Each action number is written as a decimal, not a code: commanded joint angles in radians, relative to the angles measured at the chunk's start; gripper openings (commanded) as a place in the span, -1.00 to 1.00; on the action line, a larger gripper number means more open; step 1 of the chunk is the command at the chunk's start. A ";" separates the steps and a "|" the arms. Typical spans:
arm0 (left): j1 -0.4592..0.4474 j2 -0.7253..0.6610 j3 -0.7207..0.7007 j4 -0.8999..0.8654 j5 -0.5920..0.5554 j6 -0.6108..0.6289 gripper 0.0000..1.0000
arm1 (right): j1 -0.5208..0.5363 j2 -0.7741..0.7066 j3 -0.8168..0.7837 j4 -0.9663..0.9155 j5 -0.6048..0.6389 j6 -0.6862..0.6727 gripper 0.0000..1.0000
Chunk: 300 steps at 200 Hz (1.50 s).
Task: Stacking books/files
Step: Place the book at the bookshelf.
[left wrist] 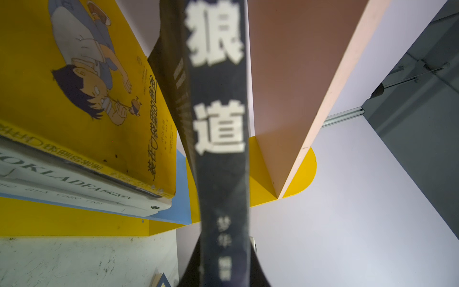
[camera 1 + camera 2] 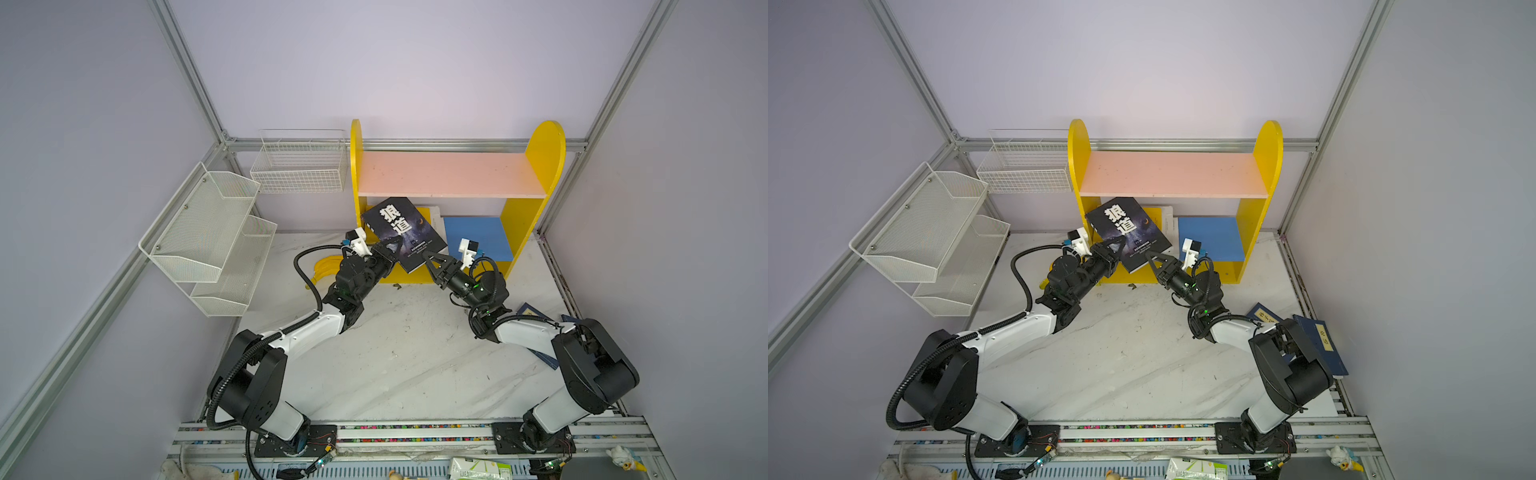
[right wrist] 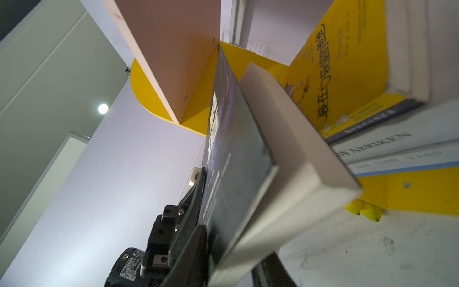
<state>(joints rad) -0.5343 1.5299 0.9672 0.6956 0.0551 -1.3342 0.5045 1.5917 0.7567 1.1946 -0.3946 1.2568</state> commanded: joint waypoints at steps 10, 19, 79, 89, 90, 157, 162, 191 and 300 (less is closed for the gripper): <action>0.002 -0.001 0.024 0.183 0.063 -0.017 -0.97 | 0.000 0.030 0.012 0.117 0.025 0.062 -0.61; 0.005 0.002 0.024 0.185 0.076 -0.021 -0.91 | 0.000 0.031 0.012 0.115 0.024 0.066 -0.75; 0.070 0.009 0.006 0.216 0.195 -0.040 0.02 | -0.031 0.017 0.068 0.060 -0.161 0.039 -0.79; 0.089 0.004 0.001 0.209 0.220 -0.040 0.17 | -0.049 0.013 0.072 0.057 -0.213 0.052 -0.81; 0.090 0.004 0.001 0.207 0.223 -0.039 0.18 | -0.051 0.011 0.072 0.056 -0.218 0.053 -0.81; 0.152 0.011 0.008 0.199 0.297 -0.019 0.19 | -0.178 -0.013 0.090 0.038 -0.493 0.148 -0.80; 0.154 0.013 0.007 0.204 0.298 -0.021 0.13 | -0.187 -0.013 0.091 0.040 -0.503 0.153 -0.80; 0.154 0.013 0.002 0.211 0.297 -0.025 -0.23 | -0.232 -0.011 0.102 0.028 -0.540 0.167 -0.80; 0.108 0.032 -0.015 0.277 0.053 -0.094 -1.00 | -0.229 -0.075 0.109 -0.214 -0.347 -0.014 -0.02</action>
<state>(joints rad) -0.4103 1.5696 0.9623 0.8310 0.2405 -1.4055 0.2691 1.5997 0.8886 1.0409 -0.8536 1.3075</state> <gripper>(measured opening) 0.135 0.457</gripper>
